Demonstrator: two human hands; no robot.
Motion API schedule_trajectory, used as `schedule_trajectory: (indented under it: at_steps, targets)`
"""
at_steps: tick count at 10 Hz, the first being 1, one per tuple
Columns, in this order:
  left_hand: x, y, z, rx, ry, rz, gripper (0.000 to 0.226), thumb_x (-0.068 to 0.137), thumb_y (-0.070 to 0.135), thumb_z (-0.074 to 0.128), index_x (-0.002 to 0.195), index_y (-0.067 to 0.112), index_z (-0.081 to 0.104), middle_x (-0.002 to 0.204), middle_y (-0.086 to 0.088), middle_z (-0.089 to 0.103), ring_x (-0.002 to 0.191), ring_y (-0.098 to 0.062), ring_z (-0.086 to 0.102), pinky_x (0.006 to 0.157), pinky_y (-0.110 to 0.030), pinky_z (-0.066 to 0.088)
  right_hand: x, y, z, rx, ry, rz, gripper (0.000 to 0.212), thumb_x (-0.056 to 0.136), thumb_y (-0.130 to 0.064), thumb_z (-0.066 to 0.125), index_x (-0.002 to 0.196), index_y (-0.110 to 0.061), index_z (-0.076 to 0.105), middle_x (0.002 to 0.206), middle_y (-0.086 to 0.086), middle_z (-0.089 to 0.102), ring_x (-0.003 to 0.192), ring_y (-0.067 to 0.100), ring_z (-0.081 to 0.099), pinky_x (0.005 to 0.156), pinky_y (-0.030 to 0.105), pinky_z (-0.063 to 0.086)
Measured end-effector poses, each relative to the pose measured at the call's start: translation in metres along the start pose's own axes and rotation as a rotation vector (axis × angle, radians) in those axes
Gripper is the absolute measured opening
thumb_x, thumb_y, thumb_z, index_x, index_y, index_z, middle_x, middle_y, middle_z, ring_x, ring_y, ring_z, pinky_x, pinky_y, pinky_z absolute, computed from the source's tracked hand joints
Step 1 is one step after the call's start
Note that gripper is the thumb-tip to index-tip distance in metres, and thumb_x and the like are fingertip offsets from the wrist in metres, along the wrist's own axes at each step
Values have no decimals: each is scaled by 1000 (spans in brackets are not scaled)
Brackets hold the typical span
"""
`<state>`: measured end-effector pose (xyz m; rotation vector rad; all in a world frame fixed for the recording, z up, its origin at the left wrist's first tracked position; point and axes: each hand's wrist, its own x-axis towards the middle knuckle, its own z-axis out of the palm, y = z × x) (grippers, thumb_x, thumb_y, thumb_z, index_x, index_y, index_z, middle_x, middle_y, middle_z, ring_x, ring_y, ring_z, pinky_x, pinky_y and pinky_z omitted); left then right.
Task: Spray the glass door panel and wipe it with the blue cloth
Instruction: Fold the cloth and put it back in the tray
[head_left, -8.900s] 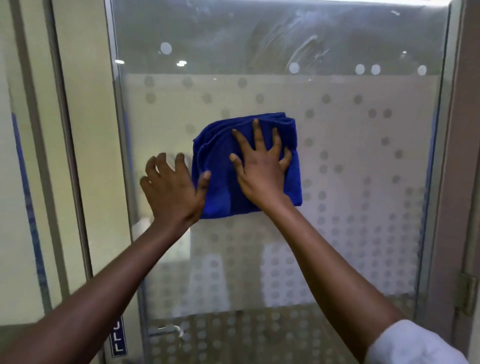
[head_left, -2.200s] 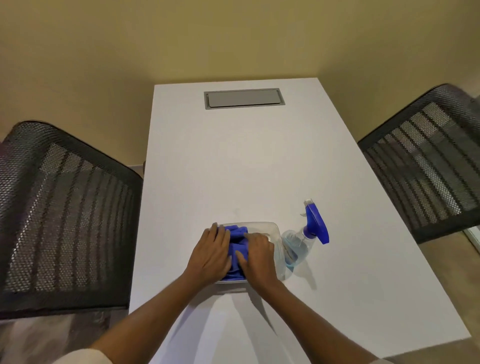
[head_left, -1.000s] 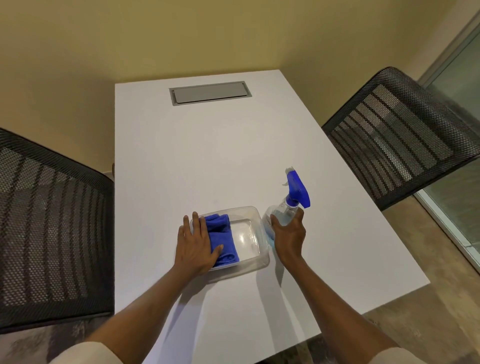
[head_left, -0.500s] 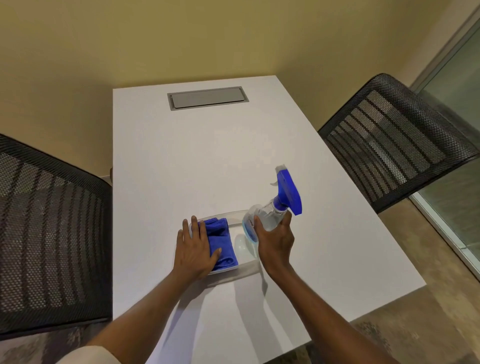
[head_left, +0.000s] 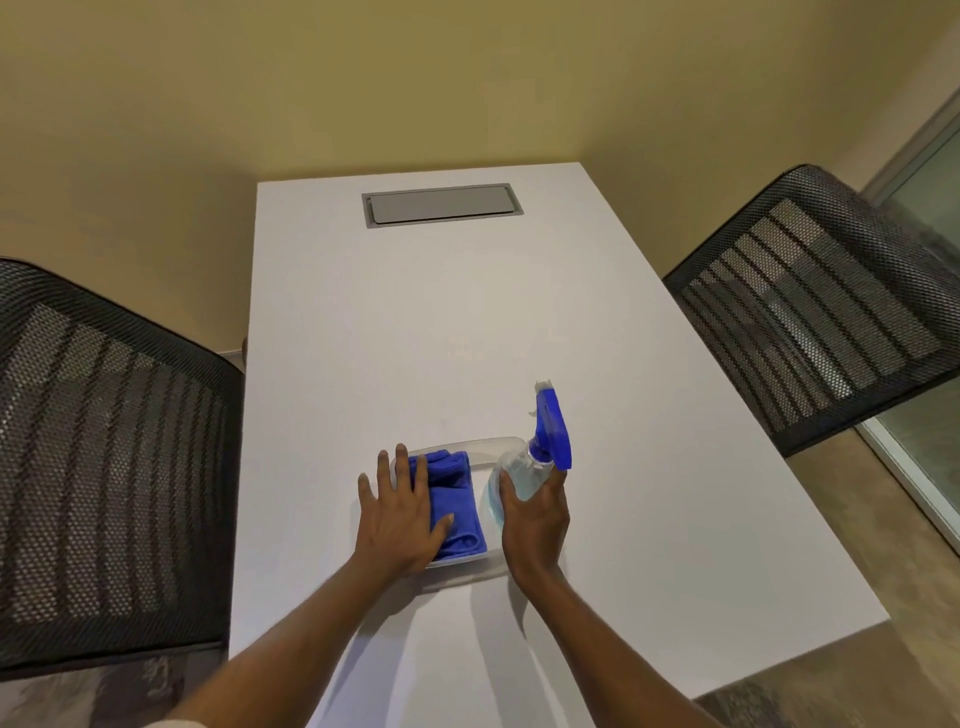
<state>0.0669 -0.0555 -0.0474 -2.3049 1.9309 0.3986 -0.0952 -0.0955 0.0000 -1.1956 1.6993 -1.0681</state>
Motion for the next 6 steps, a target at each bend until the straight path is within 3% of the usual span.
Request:
schedule_trajectory:
  at_steps: [1,2,3,4,6]
  targets:
    - [-1,1,0,9,15,-3,95,83,75,3,156,14,2,163,-22,-5,149,-45,1,115,-65,12,-2,7,2,-3,-1,28,62,83,-28,75,125,-42,32,120,-5,56,105,13,57,62,-4,40]
    - [-1,0,0,2,35,-24,94,82,75,2,156,17,1,163,-21,-1,149,-45,2,114,-66,13,-4,10,2,-76,7,18,64,82,-30,75,131,-34,35,124,-2,57,105,12,55,75,8,42]
    - [-4,1,-4,-6,42,-47,93,84,75,6,156,18,9,163,-21,6,148,-46,8,112,-68,18,-2,9,3,-178,45,1,69,80,-33,76,135,-22,34,129,5,55,112,22,57,82,31,51]
    - [-10,3,-10,-21,64,-67,91,86,75,14,155,17,20,161,-22,16,146,-48,17,108,-70,24,-2,4,3,-292,65,1,74,77,-36,79,132,-17,33,132,10,49,117,27,54,81,39,55]
    - [-32,10,-20,-51,116,-88,90,86,74,19,154,15,26,159,-23,23,144,-48,23,106,-71,27,-13,-1,-12,-400,29,-5,83,74,-42,80,133,-12,31,132,13,43,120,26,49,77,36,56]
